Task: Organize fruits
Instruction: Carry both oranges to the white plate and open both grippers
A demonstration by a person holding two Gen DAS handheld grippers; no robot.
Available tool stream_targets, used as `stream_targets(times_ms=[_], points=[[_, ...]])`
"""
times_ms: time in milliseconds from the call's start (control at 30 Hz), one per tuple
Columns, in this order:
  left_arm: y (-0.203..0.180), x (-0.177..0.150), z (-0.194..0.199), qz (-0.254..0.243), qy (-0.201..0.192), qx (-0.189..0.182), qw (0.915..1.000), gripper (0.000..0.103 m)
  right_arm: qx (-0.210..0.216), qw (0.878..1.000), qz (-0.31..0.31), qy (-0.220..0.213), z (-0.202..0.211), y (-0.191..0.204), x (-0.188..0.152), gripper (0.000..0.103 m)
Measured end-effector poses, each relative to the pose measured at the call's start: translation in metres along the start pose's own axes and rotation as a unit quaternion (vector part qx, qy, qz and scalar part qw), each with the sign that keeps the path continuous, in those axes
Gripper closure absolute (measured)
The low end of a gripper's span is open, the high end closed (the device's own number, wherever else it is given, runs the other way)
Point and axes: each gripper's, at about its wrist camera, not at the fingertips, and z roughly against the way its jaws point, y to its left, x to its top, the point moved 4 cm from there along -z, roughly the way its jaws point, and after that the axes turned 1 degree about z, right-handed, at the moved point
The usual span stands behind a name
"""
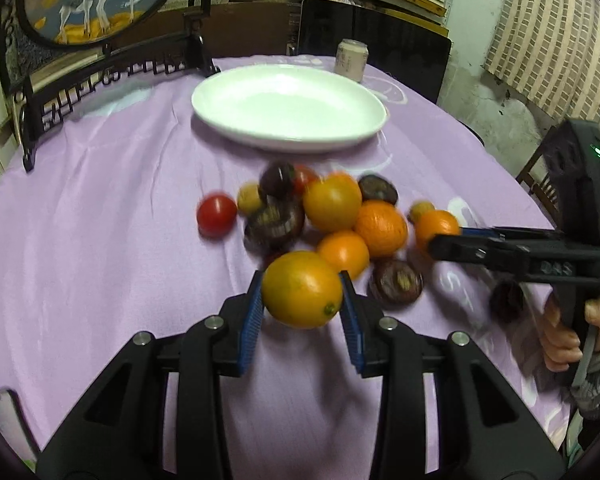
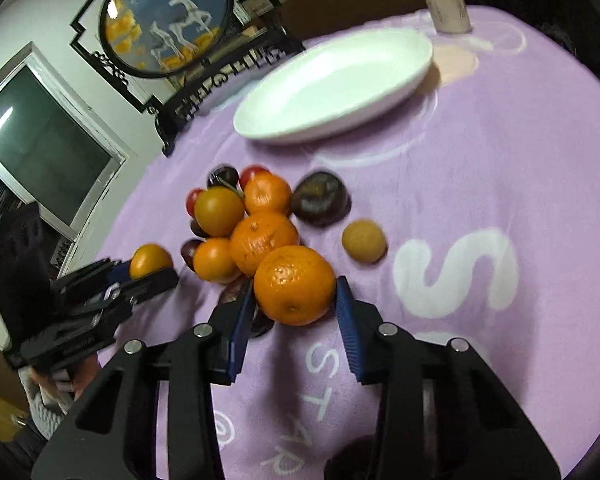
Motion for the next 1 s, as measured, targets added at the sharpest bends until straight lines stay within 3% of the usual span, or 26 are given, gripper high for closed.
stream_targets(times_ms=[133,300,533,600,633,667,700,867,1000], points=[[-0.001,0.048,0.0,-0.002,-0.021,0.0,0.9998,0.066,-0.002,0.999,0.009,-0.033,0.022,0.003,0.031,0.062],[-0.003,0.103,-0.026,0.005,-0.03,-0.003,0.9995,0.066,-0.02,0.997,0.011,-0.069,0.017,0.0,0.096,0.062],[0.018,0.132,-0.094,0.044,0.01,-0.009,0.9989,0.066,-0.048,0.998,0.0,-0.043,-0.044,-0.01,0.149,0.062],[0.023,0.13,-0.102,0.054,0.014,-0.013,0.9984,0.065,-0.056,0.998,0.002,-0.033,-0.06,-0.012,0.154,0.06],[0.025,0.129,-0.105,0.057,0.012,-0.014,0.9982,0.058,-0.061,0.998,0.004,-0.029,-0.064,-0.013,0.152,0.056],[0.027,0.128,-0.107,0.057,0.011,-0.013,0.9982,0.053,-0.067,0.997,0.007,-0.028,-0.065,-0.015,0.15,0.041],[0.028,0.128,-0.106,0.057,0.008,-0.012,0.9983,0.048,-0.074,0.997,0.009,-0.032,-0.066,-0.015,0.15,0.04],[0.035,0.13,-0.09,0.071,-0.009,-0.018,0.9973,0.046,-0.061,0.996,0.014,-0.058,-0.047,-0.01,0.147,0.04],[0.04,0.123,-0.077,0.074,-0.016,0.002,0.9971,0.046,-0.06,0.995,0.027,-0.073,-0.021,0.001,0.134,0.04]])
